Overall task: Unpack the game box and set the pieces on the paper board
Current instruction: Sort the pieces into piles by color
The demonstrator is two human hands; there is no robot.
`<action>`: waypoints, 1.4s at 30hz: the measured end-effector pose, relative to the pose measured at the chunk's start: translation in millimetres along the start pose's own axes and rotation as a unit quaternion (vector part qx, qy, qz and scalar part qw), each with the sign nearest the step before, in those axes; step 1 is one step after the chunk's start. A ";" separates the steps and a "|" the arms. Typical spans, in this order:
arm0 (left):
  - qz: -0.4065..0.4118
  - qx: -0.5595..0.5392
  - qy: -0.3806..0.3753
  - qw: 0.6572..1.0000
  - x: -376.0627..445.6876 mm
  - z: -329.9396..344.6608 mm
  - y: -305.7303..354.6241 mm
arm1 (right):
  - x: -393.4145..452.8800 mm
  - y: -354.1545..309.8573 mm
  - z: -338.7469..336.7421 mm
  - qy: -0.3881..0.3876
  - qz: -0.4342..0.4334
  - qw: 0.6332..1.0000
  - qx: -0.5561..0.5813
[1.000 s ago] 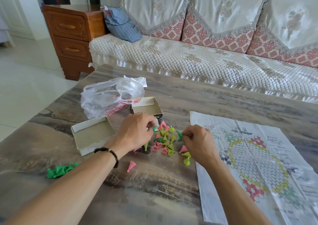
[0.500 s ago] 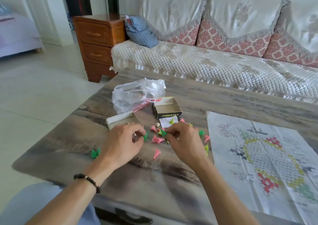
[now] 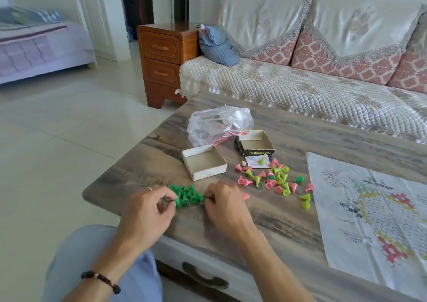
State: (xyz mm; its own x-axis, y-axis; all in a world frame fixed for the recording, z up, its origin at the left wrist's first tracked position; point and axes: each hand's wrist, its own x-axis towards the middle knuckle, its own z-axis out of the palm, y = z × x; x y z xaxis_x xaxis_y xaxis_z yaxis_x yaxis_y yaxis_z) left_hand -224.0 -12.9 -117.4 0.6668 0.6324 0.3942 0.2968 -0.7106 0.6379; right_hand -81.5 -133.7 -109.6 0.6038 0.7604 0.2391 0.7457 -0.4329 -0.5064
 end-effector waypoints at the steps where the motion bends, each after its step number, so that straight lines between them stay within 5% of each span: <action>1: 0.007 0.011 -0.010 1.000 -0.9 0.7 -1.8 | -0.8 -0.3 1.4 0.000 0.000 1.000 -0.003; 26: 0.069 0.055 0.019 0.996 4.8 12.8 6.8 | -11.0 14.1 -17.2 0.040 -0.044 0.998 0.013; 42: 0.221 0.018 -0.138 0.965 86.1 119.0 120.6 | -24.7 158.6 -114.9 0.176 0.190 0.965 -0.033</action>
State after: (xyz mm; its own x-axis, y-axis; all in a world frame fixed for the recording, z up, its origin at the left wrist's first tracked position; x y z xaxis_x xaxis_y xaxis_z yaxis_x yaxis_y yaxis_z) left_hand -49.5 -80.8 -85.3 0.8893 0.1616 0.4278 -0.0382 -0.9059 0.4217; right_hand 54.2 -276.8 -100.6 0.8871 0.3338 0.3190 0.4606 -0.6865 -0.5626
